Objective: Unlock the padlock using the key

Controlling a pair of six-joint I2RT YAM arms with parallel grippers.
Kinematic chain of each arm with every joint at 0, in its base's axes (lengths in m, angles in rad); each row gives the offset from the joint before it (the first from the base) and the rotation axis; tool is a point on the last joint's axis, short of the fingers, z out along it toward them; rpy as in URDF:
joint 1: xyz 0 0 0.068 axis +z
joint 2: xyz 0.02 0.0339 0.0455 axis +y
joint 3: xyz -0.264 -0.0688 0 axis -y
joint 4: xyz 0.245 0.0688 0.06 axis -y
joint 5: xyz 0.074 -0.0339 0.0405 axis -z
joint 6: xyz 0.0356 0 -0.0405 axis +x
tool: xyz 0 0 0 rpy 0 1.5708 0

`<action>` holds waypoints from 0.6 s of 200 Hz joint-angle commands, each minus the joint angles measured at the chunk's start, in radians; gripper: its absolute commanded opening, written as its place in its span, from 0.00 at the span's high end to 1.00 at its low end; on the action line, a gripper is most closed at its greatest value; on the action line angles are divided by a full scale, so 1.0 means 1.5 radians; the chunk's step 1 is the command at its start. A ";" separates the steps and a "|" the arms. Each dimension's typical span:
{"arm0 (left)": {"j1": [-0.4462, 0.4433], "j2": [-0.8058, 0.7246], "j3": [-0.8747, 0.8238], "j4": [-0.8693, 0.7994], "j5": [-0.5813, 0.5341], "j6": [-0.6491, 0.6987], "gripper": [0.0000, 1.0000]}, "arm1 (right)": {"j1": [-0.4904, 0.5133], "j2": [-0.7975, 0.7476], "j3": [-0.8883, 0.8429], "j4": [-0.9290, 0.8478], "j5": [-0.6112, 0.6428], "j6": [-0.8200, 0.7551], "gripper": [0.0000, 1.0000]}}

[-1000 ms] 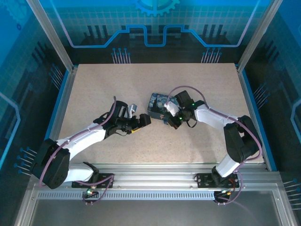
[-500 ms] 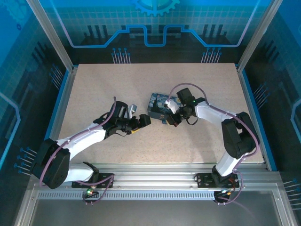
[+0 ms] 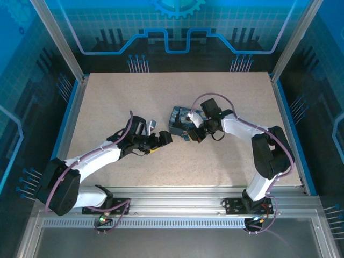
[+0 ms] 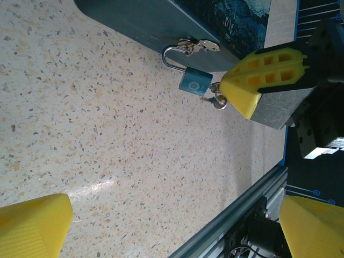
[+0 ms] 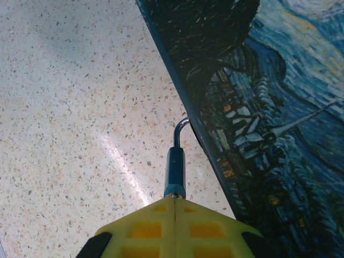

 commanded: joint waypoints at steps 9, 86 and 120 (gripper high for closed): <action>-0.003 -0.009 -0.011 -0.003 -0.011 -0.003 0.01 | 0.017 0.018 0.026 -0.016 -0.014 -0.004 1.00; -0.003 -0.010 -0.015 0.001 -0.011 -0.005 0.01 | 0.037 0.007 0.025 0.004 -0.018 0.010 1.00; -0.003 -0.017 -0.017 -0.004 -0.013 -0.003 0.01 | 0.003 -0.028 0.003 0.025 -0.045 0.029 1.00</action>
